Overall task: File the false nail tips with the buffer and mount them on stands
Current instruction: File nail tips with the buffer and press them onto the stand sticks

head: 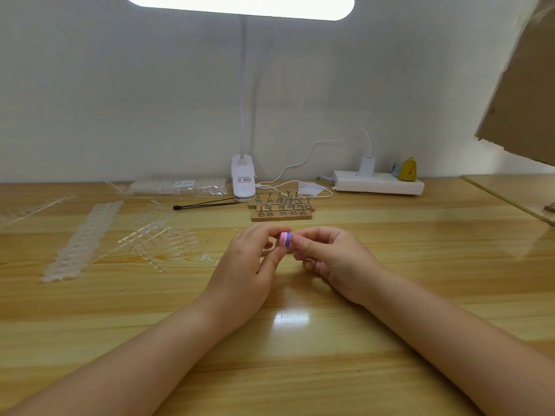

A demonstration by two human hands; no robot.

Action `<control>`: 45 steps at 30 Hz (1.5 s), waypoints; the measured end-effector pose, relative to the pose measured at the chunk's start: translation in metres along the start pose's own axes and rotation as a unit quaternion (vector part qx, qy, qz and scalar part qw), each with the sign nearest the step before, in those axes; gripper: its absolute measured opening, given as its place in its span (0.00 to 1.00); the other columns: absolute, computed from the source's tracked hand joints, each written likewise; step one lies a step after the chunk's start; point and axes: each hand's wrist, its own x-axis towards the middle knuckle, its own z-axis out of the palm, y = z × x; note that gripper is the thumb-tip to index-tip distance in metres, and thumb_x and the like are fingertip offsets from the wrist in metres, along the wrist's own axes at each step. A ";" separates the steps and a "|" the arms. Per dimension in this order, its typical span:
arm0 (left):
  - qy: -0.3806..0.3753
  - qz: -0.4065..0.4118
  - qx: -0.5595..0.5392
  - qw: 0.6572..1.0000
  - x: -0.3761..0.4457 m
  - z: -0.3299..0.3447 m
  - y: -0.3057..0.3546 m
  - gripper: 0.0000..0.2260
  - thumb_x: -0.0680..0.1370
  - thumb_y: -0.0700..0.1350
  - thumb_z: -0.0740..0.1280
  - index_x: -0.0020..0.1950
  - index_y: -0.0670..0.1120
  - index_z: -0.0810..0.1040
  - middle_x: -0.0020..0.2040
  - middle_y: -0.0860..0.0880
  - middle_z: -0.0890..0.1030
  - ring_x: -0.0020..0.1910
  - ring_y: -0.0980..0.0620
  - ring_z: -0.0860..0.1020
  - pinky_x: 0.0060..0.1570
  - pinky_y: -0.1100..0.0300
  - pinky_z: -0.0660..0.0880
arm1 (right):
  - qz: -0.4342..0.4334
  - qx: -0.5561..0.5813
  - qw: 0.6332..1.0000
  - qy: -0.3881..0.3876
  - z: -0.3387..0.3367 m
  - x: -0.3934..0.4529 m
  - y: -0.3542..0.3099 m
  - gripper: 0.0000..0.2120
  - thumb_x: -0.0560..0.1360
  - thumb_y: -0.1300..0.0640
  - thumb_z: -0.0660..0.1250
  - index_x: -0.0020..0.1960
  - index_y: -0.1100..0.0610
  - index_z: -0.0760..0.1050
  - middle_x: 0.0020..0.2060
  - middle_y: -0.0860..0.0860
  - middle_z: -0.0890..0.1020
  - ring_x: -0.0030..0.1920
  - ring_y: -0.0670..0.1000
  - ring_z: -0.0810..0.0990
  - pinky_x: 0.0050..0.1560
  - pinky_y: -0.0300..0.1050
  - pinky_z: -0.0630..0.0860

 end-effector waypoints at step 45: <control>0.010 0.053 0.098 0.994 0.003 -0.006 0.000 0.15 0.80 0.38 0.64 0.66 0.43 0.75 0.56 0.46 0.79 0.56 0.47 0.76 0.58 0.58 0.71 | -0.030 0.011 0.996 -0.080 0.002 -0.003 -0.005 0.04 0.74 0.58 0.64 0.45 0.59 0.74 0.32 0.49 0.75 0.32 0.45 0.71 0.30 0.37 0.63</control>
